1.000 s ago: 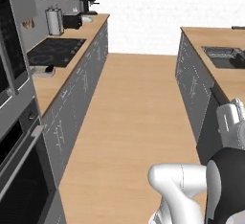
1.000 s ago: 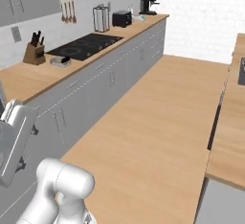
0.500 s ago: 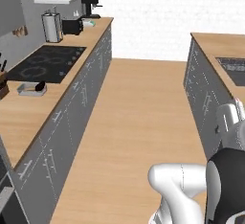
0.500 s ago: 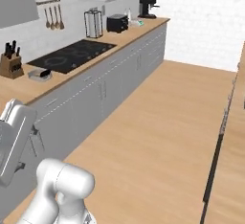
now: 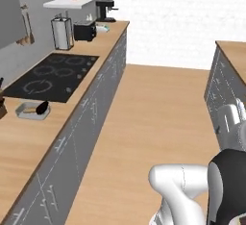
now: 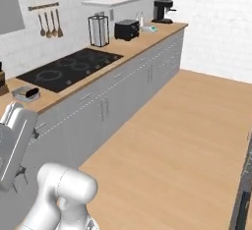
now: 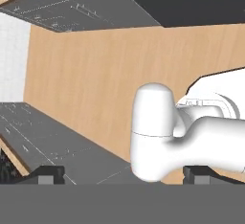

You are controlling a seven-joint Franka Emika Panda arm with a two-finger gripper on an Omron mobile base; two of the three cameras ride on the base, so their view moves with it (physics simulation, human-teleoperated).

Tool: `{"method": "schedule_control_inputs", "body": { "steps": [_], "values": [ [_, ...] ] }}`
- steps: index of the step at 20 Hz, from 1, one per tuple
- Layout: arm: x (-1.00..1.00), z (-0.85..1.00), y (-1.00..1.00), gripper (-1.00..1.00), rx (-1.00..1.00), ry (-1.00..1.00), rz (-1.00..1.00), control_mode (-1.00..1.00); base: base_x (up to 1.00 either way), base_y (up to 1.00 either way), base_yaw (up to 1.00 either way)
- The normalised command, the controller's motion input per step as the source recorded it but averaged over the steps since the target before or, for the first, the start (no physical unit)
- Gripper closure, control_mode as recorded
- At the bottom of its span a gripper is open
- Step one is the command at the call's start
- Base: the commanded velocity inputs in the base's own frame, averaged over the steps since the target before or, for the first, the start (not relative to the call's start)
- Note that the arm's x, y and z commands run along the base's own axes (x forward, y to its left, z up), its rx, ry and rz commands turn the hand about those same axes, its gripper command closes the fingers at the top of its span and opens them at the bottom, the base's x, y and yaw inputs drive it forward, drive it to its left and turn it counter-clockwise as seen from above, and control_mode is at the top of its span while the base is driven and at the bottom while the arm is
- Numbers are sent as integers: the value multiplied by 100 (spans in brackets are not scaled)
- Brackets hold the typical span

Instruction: Take the meat container that has the steak and place it on the second highest rack of the freezer. Then take the vegetable container that has the sweet potato and avocado and place it on the highest rack of the freezer.

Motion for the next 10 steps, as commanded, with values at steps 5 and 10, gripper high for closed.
{"method": "schedule_control_inputs", "body": {
  "steps": [5,10],
  "values": [
    [0,0,0,-100,0,0,0,100,100,33,35],
    [0,0,0,-100,0,0,0,100,100,5,55]
  ]
}}
